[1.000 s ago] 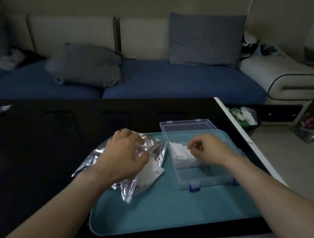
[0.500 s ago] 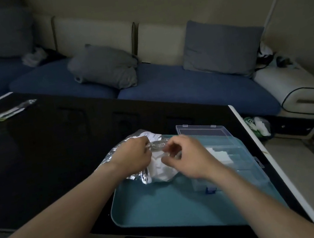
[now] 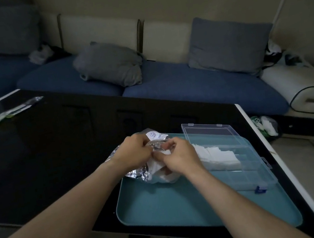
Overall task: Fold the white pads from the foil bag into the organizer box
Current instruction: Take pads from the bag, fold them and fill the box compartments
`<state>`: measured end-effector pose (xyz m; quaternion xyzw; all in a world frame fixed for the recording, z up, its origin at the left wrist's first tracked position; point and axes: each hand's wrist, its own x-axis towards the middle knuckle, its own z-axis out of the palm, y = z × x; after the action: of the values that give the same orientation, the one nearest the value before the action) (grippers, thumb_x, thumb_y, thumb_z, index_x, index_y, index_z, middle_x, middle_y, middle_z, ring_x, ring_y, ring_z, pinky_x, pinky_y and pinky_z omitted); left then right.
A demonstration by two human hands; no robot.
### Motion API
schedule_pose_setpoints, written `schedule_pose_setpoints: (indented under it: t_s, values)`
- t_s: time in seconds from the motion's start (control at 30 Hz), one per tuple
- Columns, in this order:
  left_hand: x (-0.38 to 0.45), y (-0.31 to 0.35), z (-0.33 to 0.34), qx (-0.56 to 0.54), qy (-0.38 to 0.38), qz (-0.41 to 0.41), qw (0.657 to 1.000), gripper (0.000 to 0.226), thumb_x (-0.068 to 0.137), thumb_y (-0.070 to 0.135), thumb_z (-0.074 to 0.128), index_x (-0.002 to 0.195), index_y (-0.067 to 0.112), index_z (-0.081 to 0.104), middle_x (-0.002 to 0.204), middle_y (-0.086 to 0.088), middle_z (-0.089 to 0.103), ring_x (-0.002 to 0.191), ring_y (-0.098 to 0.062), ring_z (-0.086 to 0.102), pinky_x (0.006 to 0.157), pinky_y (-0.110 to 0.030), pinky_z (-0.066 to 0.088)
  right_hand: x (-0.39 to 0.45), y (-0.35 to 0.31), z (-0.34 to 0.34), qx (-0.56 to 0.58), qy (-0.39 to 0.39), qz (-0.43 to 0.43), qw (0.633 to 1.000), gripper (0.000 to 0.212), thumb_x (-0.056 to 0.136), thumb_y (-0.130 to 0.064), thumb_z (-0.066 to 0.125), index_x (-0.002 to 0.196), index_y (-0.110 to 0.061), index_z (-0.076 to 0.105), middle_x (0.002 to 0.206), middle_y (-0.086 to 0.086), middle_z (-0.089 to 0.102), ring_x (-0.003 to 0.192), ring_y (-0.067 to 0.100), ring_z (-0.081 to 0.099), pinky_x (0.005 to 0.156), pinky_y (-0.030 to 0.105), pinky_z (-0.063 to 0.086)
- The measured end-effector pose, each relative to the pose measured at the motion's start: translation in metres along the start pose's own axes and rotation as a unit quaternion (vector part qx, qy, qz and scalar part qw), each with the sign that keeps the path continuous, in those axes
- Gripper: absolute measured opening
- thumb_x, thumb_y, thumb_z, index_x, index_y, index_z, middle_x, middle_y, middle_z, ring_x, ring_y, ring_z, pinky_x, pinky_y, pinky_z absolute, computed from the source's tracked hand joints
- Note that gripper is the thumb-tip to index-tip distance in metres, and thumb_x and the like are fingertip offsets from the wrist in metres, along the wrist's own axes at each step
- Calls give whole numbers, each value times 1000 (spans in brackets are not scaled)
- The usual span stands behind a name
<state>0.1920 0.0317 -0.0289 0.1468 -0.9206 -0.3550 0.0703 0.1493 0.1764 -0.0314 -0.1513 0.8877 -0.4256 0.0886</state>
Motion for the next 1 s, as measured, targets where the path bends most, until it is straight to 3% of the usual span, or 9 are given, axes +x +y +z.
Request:
schedule_pose_setpoints:
  t_s: [0.13,0.27,0.37,0.5,0.63,0.73,0.87,0.93,1.0]
  values:
    - [-3,2,3,-59,55,-30,996,16,89,19,60,85,10,72,82,-4,70,79,-19,66,59,-24,47,-3,3,1,33,-8,7,999,27,71,-25,90,78,-25,64,86,-15,63,80,23,72,75,46,61]
    - [-4,8,4,-33,115,-9,993,12,88,23,62,86,15,71,90,-4,70,75,-17,62,59,-25,43,-4,0,-6,112,-9,28,993,17,76,-14,88,76,-14,71,87,1,73,53,24,72,54,42,61]
    - [-1,9,3,-30,146,5,989,10,86,27,64,83,19,70,89,-7,70,65,-16,63,53,-23,42,-5,-1,-15,149,8,33,988,14,78,-15,86,78,-15,73,85,1,74,54,22,72,51,30,56]
    - [1,7,-1,-38,168,8,985,14,85,28,65,87,17,72,89,-6,70,83,-18,64,69,-28,50,-4,3,-29,233,38,48,971,12,77,-10,86,80,-9,75,87,6,75,54,23,72,56,28,57]
    - [1,3,-2,-44,159,-1,986,11,85,31,64,82,22,69,88,-6,69,83,-18,63,69,-29,49,-3,10,-43,306,36,94,947,12,76,-3,84,84,-2,73,81,11,75,46,16,64,51,21,53]
    - [0,6,-3,-38,161,3,986,11,84,30,63,81,22,69,82,-4,68,90,-27,63,78,-39,54,-2,16,-54,334,3,127,934,12,76,0,82,82,-2,73,80,12,75,49,16,64,48,19,51]
    - [-3,11,-8,-23,183,1,983,17,84,30,61,83,16,71,75,0,66,85,-31,63,79,-46,54,-2,21,-70,396,-3,138,908,12,77,1,80,79,-5,70,74,8,73,51,11,62,44,16,48]
    - [-5,14,-13,-25,150,-9,988,28,77,39,58,87,17,71,85,-3,68,87,-30,63,82,-47,55,-4,21,-78,447,0,128,885,12,79,2,77,80,-5,68,70,5,72,50,8,61,44,15,49]
    - [-10,19,-15,0,58,-41,997,42,73,49,55,96,18,71,102,-8,68,98,-28,62,91,-43,53,-6,20,-85,490,8,110,865,10,81,2,75,82,-5,67,68,2,72,50,7,61,46,15,50]
